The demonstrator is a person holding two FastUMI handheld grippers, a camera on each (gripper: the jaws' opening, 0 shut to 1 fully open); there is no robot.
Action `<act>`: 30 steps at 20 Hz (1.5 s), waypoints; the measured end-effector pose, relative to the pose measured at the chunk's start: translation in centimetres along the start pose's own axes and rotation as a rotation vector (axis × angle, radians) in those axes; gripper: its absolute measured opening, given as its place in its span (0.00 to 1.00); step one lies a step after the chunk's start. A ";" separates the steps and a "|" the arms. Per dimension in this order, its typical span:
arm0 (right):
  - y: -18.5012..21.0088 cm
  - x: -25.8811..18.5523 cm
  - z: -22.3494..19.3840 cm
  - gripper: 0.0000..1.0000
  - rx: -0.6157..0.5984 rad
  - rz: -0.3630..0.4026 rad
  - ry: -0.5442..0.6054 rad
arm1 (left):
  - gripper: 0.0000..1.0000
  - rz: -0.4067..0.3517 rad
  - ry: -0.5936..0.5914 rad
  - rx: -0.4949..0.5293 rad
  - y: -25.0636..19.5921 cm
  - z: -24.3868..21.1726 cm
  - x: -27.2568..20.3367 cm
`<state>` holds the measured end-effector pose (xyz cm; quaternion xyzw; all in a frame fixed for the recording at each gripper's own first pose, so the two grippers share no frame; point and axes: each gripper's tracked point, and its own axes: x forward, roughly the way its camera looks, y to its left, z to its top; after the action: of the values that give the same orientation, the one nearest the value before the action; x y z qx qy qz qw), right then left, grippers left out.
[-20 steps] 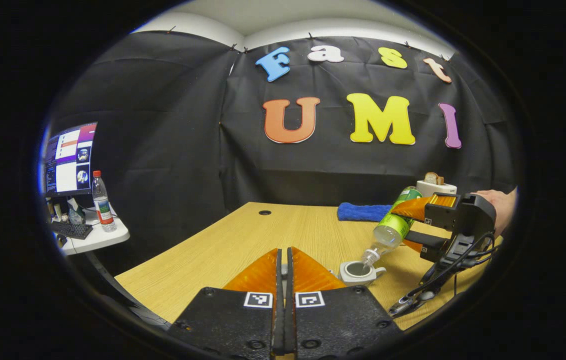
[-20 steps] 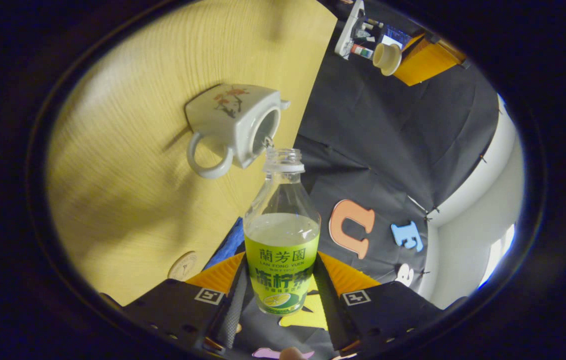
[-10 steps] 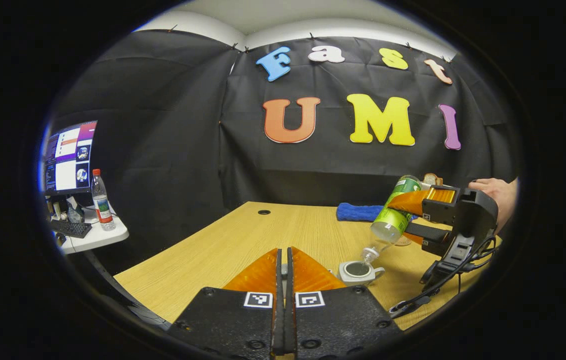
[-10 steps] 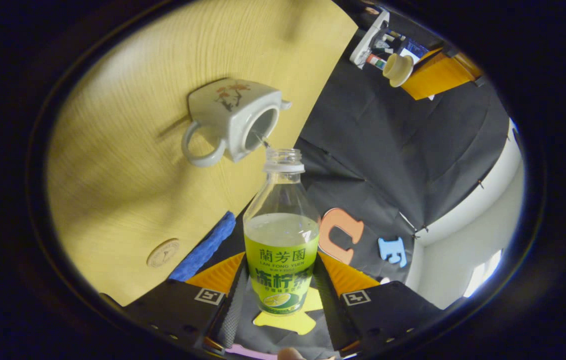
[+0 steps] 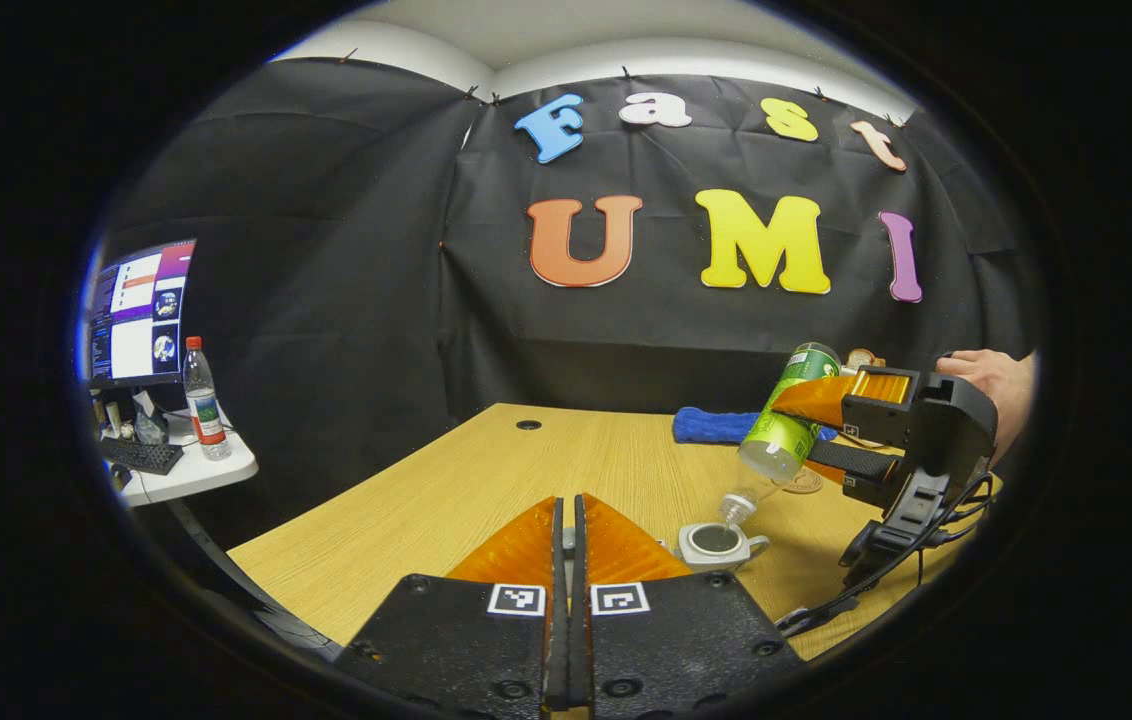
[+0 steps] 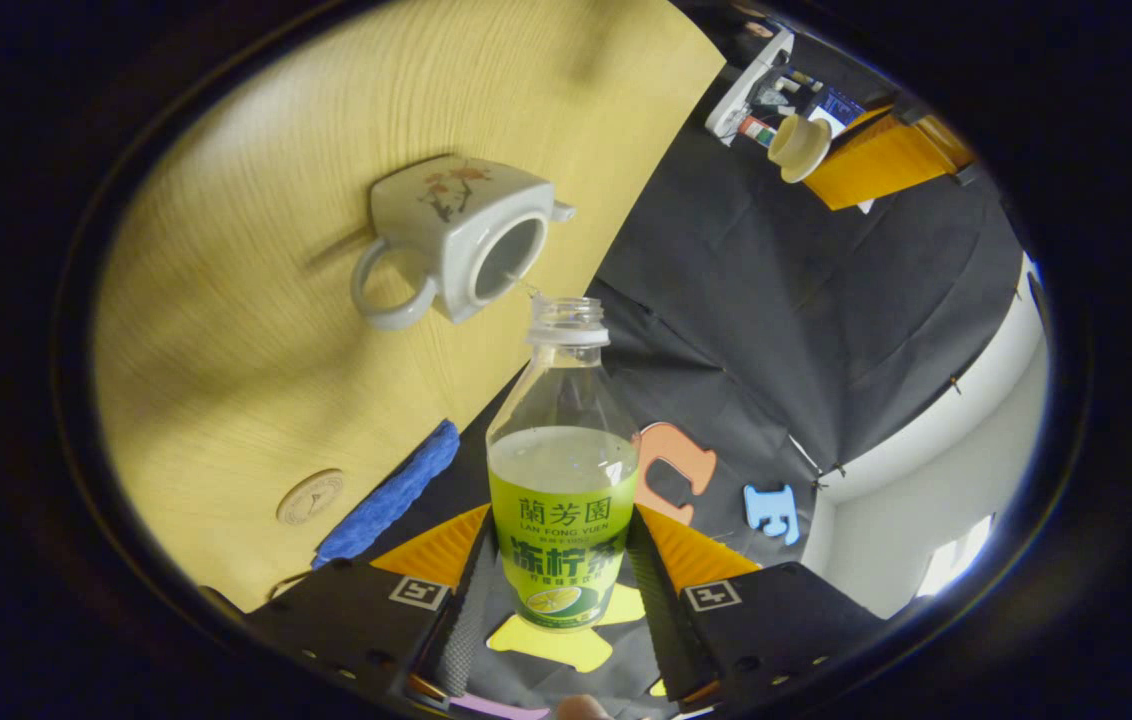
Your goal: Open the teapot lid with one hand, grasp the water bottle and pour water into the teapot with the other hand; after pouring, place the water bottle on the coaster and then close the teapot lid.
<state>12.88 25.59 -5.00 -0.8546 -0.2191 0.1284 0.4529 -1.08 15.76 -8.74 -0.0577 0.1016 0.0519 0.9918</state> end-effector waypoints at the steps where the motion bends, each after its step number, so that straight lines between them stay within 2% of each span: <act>1: 0.0 -0.1 0.0 0.71 0.000 -0.001 0.000 | 0.03 0.000 -0.001 0.001 0.0 0.1 0.0; 13: -0.1 0.1 0.4 0.70 0.006 -0.011 -0.009 | 0.03 0.002 -0.005 0.001 0.0 0.3 -0.1; 15: 1.0 0.2 0.3 0.70 0.061 0.015 -0.009 | 0.03 0.007 -0.004 -0.001 0.3 0.1 0.0; 17: 2.8 0.0 0.3 0.70 0.156 0.072 -0.003 | 0.02 0.018 -0.001 -0.004 0.7 0.2 -0.1; 20: 4.8 -0.5 0.7 0.71 0.364 0.161 0.013 | 0.02 0.029 -0.008 -0.018 1.1 0.4 -0.2; 21: 5.6 -1.0 0.8 0.72 0.527 0.202 0.023 | 0.02 0.031 -0.007 -0.019 1.0 0.2 -0.2; 24: 5.4 -2.1 1.1 0.71 0.848 0.278 0.045 | 0.02 0.024 -0.009 0.000 0.2 0.4 -0.1; 26: 4.7 -2.4 -0.3 0.70 1.069 0.282 0.068 | 0.02 0.012 -0.014 0.010 -0.7 0.5 -0.1; 27: 4.7 -2.3 -2.3 0.70 1.294 0.263 0.101 | 0.03 -0.004 -0.018 0.020 -1.5 0.5 0.2; 28: 4.9 -2.5 -4.5 0.71 1.471 0.221 0.140 | 0.02 -0.020 -0.013 0.013 -2.3 0.3 0.4; 30: 5.4 -2.2 -7.4 0.70 1.679 0.163 0.196 | 0.03 -0.047 -0.003 0.000 -3.4 0.1 0.6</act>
<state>15.47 16.47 -5.34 -0.2552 0.0513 0.2059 0.9433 -0.07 12.44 -8.44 -0.0598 0.0987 0.0286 0.9929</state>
